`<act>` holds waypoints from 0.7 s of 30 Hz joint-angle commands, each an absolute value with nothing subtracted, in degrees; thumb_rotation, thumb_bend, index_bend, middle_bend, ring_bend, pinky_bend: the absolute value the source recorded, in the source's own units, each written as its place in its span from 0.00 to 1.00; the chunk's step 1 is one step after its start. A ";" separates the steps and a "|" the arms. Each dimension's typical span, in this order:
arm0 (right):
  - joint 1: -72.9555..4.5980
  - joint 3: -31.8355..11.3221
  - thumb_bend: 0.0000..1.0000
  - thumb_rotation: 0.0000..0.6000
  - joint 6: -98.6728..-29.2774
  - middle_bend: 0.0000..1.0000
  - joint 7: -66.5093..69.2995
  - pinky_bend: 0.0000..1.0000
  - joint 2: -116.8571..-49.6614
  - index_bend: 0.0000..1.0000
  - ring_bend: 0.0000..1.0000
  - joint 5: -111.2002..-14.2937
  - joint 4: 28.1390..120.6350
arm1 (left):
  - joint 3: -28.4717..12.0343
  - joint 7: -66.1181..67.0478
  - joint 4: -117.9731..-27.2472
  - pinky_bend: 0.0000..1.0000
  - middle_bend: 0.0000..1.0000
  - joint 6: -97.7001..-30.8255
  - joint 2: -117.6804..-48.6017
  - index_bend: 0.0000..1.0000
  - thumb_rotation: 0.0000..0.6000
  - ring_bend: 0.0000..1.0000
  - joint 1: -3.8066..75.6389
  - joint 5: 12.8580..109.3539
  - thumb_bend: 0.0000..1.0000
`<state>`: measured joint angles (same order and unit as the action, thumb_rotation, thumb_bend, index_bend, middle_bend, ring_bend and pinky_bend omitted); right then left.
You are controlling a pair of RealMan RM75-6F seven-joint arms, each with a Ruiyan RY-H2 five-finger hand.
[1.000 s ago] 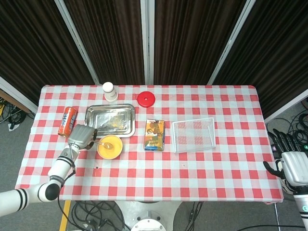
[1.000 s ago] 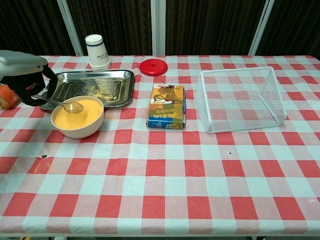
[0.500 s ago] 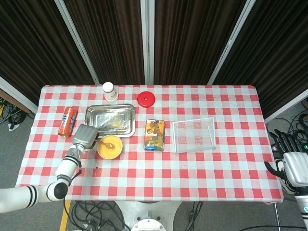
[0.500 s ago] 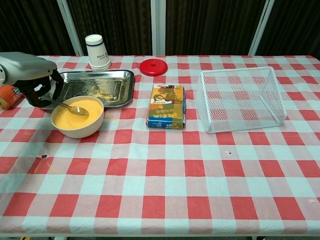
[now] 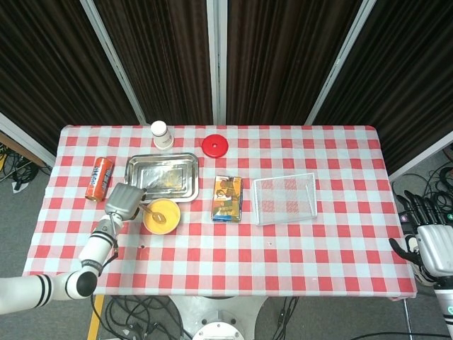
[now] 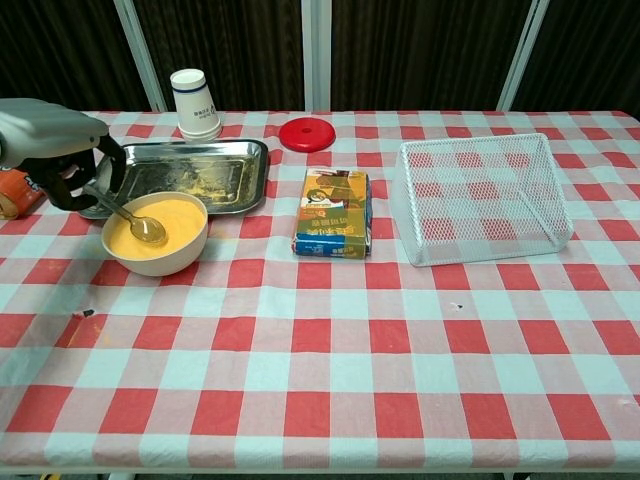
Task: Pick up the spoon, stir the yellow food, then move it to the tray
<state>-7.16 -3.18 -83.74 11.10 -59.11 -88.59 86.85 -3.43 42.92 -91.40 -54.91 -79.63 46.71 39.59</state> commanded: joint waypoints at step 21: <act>-6.52 -3.32 0.20 1.00 -84.76 0.02 10.37 0.00 -58.73 0.00 0.00 -88.70 87.79 | -1.92 38.19 -87.62 0.92 0.88 -53.24 -80.88 0.54 1.00 0.88 46.48 43.61 0.40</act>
